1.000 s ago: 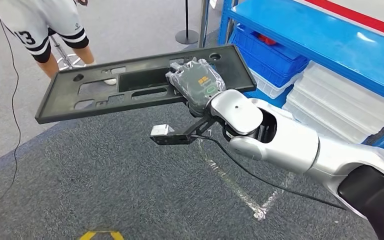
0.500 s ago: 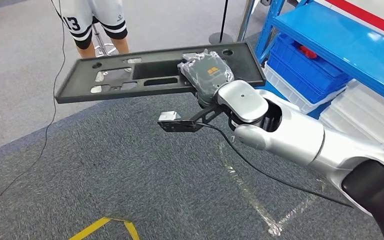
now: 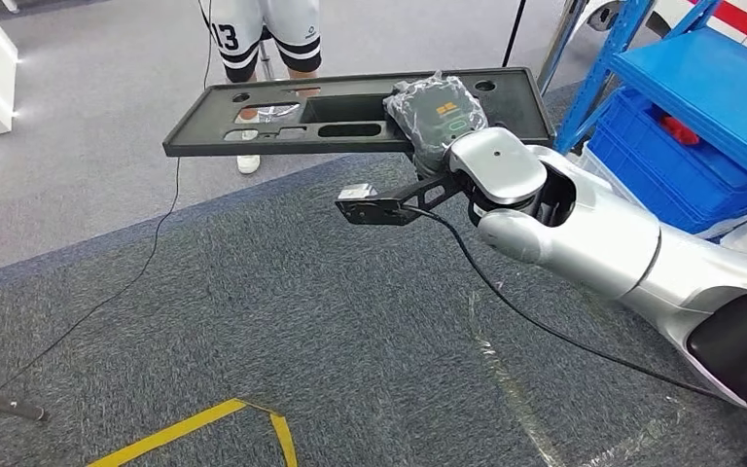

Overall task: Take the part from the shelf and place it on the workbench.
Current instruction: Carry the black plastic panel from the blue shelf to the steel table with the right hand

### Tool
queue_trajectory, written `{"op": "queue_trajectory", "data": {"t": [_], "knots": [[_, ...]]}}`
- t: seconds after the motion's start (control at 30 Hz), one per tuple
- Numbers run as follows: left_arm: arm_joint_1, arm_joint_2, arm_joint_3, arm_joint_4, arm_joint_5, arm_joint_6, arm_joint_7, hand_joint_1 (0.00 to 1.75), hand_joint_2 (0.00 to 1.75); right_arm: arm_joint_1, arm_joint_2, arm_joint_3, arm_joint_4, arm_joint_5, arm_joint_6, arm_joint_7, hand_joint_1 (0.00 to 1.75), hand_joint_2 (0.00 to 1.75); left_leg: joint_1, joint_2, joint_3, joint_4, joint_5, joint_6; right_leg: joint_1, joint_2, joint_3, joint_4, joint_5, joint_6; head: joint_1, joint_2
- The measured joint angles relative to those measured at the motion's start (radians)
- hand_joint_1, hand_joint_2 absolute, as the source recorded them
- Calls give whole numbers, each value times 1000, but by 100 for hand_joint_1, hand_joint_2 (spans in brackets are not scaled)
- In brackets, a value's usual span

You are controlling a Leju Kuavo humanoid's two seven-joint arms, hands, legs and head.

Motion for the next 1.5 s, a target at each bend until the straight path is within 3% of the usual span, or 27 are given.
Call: {"op": "queue_trajectory", "data": {"t": [0.1, 0.17, 0.23, 0.3, 0.33, 0.4, 0.43, 0.5, 0.57, 0.63, 0.67, 0.7, 0.77, 0.8, 0.87, 0.9, 0.97, 1.03, 1.07, 1.13, 1.17, 1.23, 1.3, 1.37, 1.4, 1.43, 1.5], "knots": [[2, 2, 0, 0, 17, -33, 11, 0, 175, -31, -3, 0, 5, -5, 22, 8, 175, 175, -6, -30, -10, 6, 0, 37, -2, -15, -2, 4, -6, 17, 3, 0], [4, 3, 1, 0, 34, -56, 10, 0, 175, -53, -5, 0, 9, -13, 33, 15, 175, 175, -4, -50, -9, -1, 7, 52, -8, 23, -14, 38, -39, 23, 5, 0], [5, 3, 1, 0, 49, -79, 5, 0, 175, -77, -12, 0, 13, -26, 40, 23, 175, 175, -5, -70, -13, -4, 13, 63, -6, 79, -65, 151, -105, 19, 9, 0], [5, 3, 3, 0, 55, -90, 1, 0, 175, -92, -20, 0, 16, -37, 44, 29, 175, 175, -8, -92, -17, -4, 16, 69, -2, 99, -120, 268, -150, 14, 12, 0], [5, 3, 3, 0, 56, -91, 0, 0, 175, -95, -23, 0, 17, -41, 45, 31, 175, 175, -10, -104, -18, -4, 17, 69, 0, 101, -134, 297, -153, 12, 11, 0], [6, 4, 3, 0, 57, -89, -3, 0, 175, -98, -29, 0, 19, -49, 48, 34, 175, 175, -13, -127, -18, -4, 18, 70, 2, 106, -122, 262, -114, 4, 12, 0], [7, 4, 3, 0, 57, -88, -6, 0, 175, -101, -32, 0, 20, -53, 51, 34, 175, 175, -14, -141, -17, -3, 18, 70, 3, 117, -98, 206, -78, -3, 12, 0], [6, 3, 4, 0, 59, -89, -13, 0, 175, -111, -36, 0, 21, -60, 57, 36, 175, 175, -15, -164, -21, -2, 21, 66, 2, 165, -42, 80, -25, -16, 11, 0], [6, 3, 4, 0, 61, -90, -18, 0, 175, -119, -39, 0, 21, -66, 60, 36, 175, 175, -11, -186, -29, -4, 29, 55, 4, 191, -17, 23, -13, -21, 11, 0], [9, 6, 5, 1, 63, -91, -20, 0, 175, -122, -41, 1, 22, -68, 61, 36, 175, 175, -8, -206, -36, -10, 38, 42, 5, 169, -11, 12, -9, -24, 13, 0], [11, 6, 5, 1, 64, -91, -20, 0, 175, -122, -41, 1, 22, -68, 61, 36, 175, 175, -10, -195, -40, -7, 36, 37, 3, 156, -7, 5, -5, -27, 12, 0], [12, 7, 6, 1, 65, -91, -20, 0, 175, -124, -41, 1, 22, -68, 61, 36, 175, 175, -13, -169, -49, 12, 22, 32, 1, 141, -3, -2, 0, -33, 11, 0], [12, 6, 6, 1, 67, -92, -21, 0, 175, -127, -43, 1, 23, -68, 62, 36, 175, 175, -16, -97, -93, 112, -35, 25, 3, 111, 2, -8, 3, -41, 7, 0], [11, 6, 6, 1, 67, -92, -21, 0, 175, -128, -43, 1, 23, -68, 62, 36, 175, 175, -14, -76, -122, 181, -66, 21, 5, 97, 2, -8, 3, -43, 7, 0], [9, 6, 6, 1, 67, -92, -21, 0, 175, -127, -43, 2, 24, -69, 62, 36, 175, 175, -11, -62, -152, 260, -90, 16, 8, 68, 2, -7, 2, -44, 6, 0], [9, 6, 6, 1, 67, -92, -21, 0, 175, -127, -43, 3, 24, -69, 62, 36, 175, 175, -11, -59, -140, 247, -78, 15, 9, 55, 2, -6, 0, -44, 6, 0], [9, 7, 6, 1, 67, -92, -21, 0, 175, -129, -43, 4, 24, -69, 62, 36, 175, 175, -13, -35, -67, 124, -27, 19, 10, 30, 3, -3, -5, -40, 6, 0], [8, 9, 6, 1, 68, -90, -21, 0, 175, -133, -45, 4, 24, -69, 61, 36, 175, 175, -25, -2, -4, 13, 2, 31, 15, 8, 2, 2, -11, -33, 7, 0], [7, 10, 6, 1, 68, -89, -21, 0, 175, -134, -45, 4, 25, -69, 61, 36, 175, 175, -30, 4, 5, -8, 3, 38, 18, -1, 2, 4, -13, -30, 7, 0], [6, 10, 7, 1, 69, -86, -21, 0, 175, -134, -46, 5, 25, -69, 61, 36, 175, 175, -33, -17, 4, -15, 8, 51, 21, -20, 2, 2, -15, -22, 8, 0], [6, 10, 7, 1, 70, -86, -21, 0, 175, -134, -45, 5, 26, -69, 60, 36, 175, 175, -31, -28, 5, -20, 11, 57, 19, -14, 1, 5, -21, -18, 8, 0], [5, 10, 7, 1, 70, -87, -21, 0, 175, -134, -45, 5, 26, -69, 59, 36, 175, 175, -25, -49, 9, -32, 19, 70, 13, 37, -21, 57, -58, -10, 9, 0], [2, 10, 7, 1, 69, -89, -20, 0, 175, -132, -47, 5, 28, -69, 58, 36, 175, 175, -23, -70, 8, -35, 23, 76, 8, 93, -80, 180, -115, -7, 12, 0], [0, 10, 7, 1, 67, -89, -19, 0, 175, -122, -48, 9, 32, -69, 57, 35, 175, 175, -22, -94, 6, -33, 23, 77, 6, 103, -132, 275, -137, -3, 13, 0], [-1, 10, 7, 1, 67, -88, -19, 0, 175, -117, -48, 11, 33, -69, 57, 35, 175, 175, -21, -107, 6, -31, 23, 77, 2, 104, -135, 272, -121, 0, 13, 0], [0, 10, 7, 1, 66, -87, -17, 0, 175, -114, -48, 13, 35, -69, 56, 34, 175, 175, -19, -120, 5, -28, 22, 75, -2, 106, -121, 233, -89, 4, 13, 0], [-1, 11, 8, 2, 67, -84, -15, 0, 175, -111, -48, 15, 38, -69, 55, 33, 175, 175, -15, -145, -3, -13, 18, 67, -14, 138, -66, 107, -28, 12, 13, 0]]}}
